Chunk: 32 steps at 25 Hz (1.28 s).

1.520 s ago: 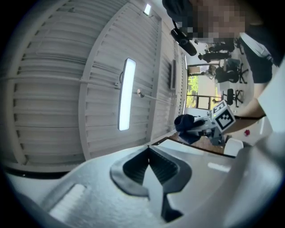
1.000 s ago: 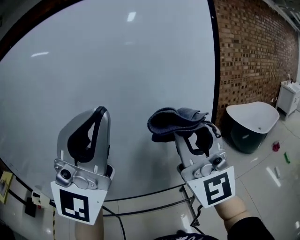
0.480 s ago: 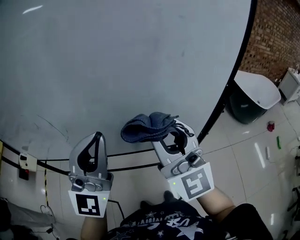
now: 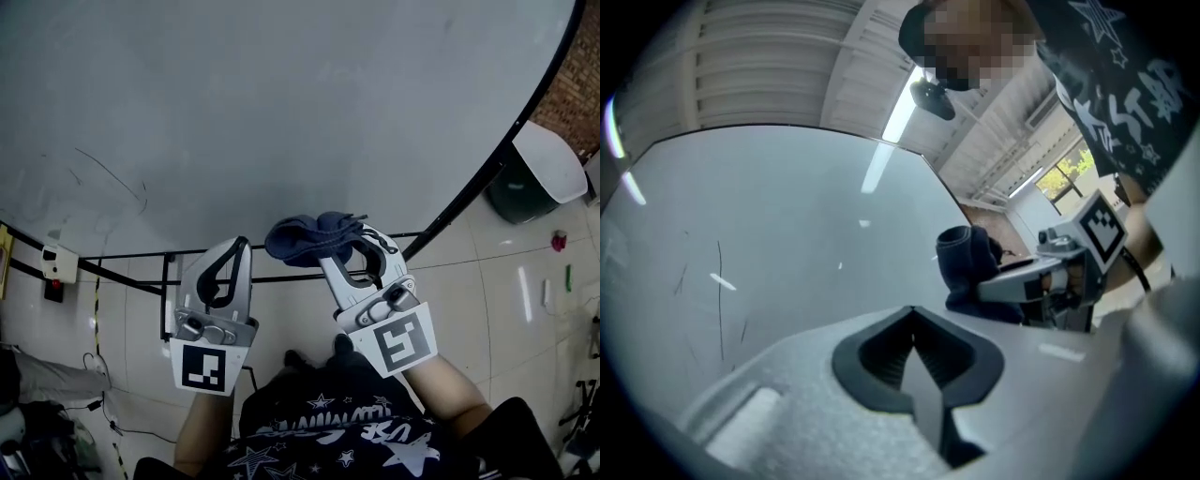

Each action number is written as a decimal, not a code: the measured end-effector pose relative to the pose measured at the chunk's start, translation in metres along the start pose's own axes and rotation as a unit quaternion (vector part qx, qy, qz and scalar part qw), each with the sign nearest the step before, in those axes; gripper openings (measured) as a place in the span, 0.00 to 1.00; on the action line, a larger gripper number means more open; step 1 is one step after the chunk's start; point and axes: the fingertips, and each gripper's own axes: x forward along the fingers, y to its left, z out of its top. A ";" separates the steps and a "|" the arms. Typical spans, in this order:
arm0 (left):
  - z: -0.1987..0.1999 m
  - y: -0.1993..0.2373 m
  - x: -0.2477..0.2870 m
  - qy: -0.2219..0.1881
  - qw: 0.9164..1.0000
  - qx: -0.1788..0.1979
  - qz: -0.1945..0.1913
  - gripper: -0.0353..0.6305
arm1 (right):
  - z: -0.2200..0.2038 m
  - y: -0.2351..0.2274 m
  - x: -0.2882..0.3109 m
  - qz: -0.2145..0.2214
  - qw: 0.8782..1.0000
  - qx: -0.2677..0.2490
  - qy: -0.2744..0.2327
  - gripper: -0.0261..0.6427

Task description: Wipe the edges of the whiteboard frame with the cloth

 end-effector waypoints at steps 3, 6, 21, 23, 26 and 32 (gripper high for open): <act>-0.020 -0.007 0.001 0.021 1.000 -0.019 -0.002 0.06 | -0.022 0.008 -0.005 -0.001 1.000 0.015 0.025 0.17; -0.038 -0.016 -0.003 0.050 0.998 -0.039 -0.008 0.06 | -0.042 0.019 -0.008 0.008 0.999 0.025 0.044 0.17; -0.090 -0.044 -0.018 0.108 0.990 -0.086 -0.018 0.06 | -0.091 0.027 -0.011 0.004 0.992 0.062 0.111 0.16; -0.091 -0.044 -0.018 0.109 0.990 -0.086 -0.019 0.06 | -0.093 0.025 -0.011 0.002 0.992 0.062 0.114 0.16; -0.093 -0.043 -0.017 0.108 0.990 -0.088 -0.018 0.06 | -0.095 0.024 -0.012 -0.003 0.991 0.062 0.118 0.16; -0.095 -0.043 -0.016 0.108 0.989 -0.095 -0.017 0.06 | -0.101 0.026 -0.013 -0.002 0.990 0.062 0.127 0.16</act>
